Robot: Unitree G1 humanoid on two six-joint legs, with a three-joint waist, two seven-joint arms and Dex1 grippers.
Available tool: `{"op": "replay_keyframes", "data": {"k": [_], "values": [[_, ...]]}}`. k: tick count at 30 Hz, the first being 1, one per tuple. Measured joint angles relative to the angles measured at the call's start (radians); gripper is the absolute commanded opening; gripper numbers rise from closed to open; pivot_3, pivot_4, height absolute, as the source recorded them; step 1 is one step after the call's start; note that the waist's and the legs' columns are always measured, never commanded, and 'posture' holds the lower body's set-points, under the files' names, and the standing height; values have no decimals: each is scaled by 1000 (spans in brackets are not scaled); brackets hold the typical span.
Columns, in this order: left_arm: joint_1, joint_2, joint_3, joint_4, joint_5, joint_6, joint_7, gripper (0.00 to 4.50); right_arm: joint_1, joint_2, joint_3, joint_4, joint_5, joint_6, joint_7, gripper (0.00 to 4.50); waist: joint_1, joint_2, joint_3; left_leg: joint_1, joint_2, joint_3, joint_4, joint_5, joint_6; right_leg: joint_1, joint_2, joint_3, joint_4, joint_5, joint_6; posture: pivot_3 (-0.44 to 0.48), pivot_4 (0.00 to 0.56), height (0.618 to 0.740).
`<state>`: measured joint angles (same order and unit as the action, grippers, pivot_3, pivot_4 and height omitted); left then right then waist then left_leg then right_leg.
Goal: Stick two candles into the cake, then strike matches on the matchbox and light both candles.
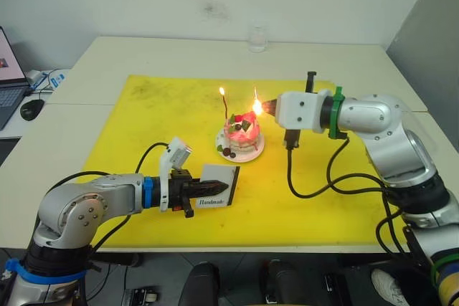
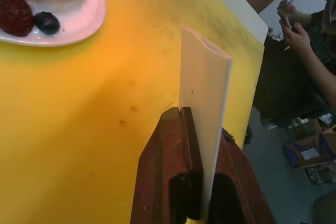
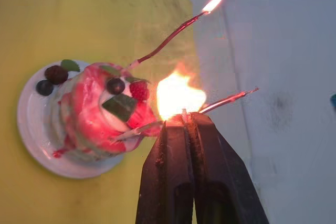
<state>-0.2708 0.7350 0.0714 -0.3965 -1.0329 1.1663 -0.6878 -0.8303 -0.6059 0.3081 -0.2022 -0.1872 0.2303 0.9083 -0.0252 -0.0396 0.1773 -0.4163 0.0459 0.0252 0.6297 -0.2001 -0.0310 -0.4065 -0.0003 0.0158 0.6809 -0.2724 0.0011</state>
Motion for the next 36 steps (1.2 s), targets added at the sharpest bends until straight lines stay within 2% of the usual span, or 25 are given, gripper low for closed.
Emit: {"op": "replay_keyframes", "data": {"k": [19,36], "values": [[-16,-31,-8,-1,14,-2,1,0,-42,33,0,81,-27,-41,-29,28,-1,0,0,0,0,0,0,0,0,0,0,0,0,0,0,0,150,740],[-7,-32,-9,-6,24,-16,-2,0,-41,37,-18,6,48,135,-15,28,-1,0,0,0,0,0,0,0,0,0,0,0,0,0,0,0,150,740]]}}
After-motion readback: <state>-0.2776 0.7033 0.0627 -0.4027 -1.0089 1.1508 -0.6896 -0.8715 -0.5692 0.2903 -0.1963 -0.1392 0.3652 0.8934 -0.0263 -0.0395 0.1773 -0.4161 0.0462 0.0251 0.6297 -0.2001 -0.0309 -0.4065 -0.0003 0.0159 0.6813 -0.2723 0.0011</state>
